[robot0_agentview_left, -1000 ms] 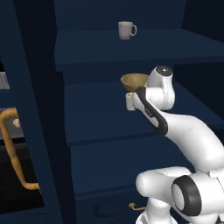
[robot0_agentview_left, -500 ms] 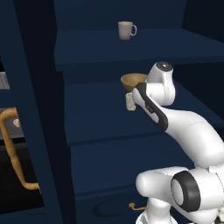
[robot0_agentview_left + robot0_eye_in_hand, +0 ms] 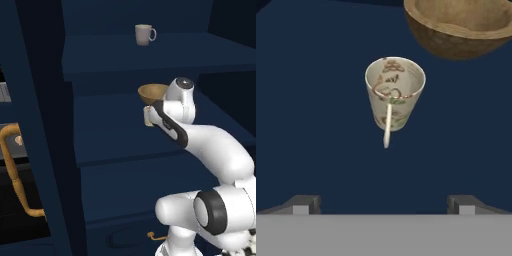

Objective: Gather all objects into one cabinet and sort the glasses and bowls to opposite sides.

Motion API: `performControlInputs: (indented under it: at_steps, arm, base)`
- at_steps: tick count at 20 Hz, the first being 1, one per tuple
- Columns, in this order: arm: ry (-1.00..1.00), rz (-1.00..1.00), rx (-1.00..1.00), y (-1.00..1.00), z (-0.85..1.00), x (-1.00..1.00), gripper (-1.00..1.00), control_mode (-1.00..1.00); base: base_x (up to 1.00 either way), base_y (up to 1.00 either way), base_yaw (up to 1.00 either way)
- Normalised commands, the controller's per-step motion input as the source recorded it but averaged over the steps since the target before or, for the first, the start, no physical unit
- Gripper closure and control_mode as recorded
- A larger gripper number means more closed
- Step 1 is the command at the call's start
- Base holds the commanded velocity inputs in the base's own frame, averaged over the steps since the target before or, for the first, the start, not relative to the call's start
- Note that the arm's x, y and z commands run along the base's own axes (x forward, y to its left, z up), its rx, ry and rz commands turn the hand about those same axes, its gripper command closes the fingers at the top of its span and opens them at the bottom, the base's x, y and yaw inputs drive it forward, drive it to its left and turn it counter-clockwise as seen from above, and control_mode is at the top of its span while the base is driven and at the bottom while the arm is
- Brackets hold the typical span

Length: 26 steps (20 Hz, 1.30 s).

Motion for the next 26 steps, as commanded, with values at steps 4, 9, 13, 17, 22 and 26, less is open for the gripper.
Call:
performControlInputs:
  at_steps: [4,9,13,17,22,26]
  arm:
    - [0.00,0.00,0.00,0.00,-0.04,0.37,-1.00,-1.00]
    - [0.00,-0.01,0.01,0.00,-0.06,0.12,-1.00,-1.00]
    - [0.00,-0.01,0.00,0.00,-0.21,0.00,-1.00,-1.00]
    - [0.00,-0.02,0.00,0.00,-0.17,0.06,-1.00,-1.00]
    - [-0.01,-0.04,0.03,0.00,-0.07,0.27,-1.00,-1.00]
    - [0.00,-0.04,0.07,0.00,0.00,0.30,-1.00,-1.00]
  base:
    - [0.00,0.00,0.00]
    - [0.00,0.00,0.00]
    - [0.00,0.00,0.00]
    - [0.00,0.00,0.00]
    - [0.00,0.00,0.00]
    - [0.00,0.00,0.00]
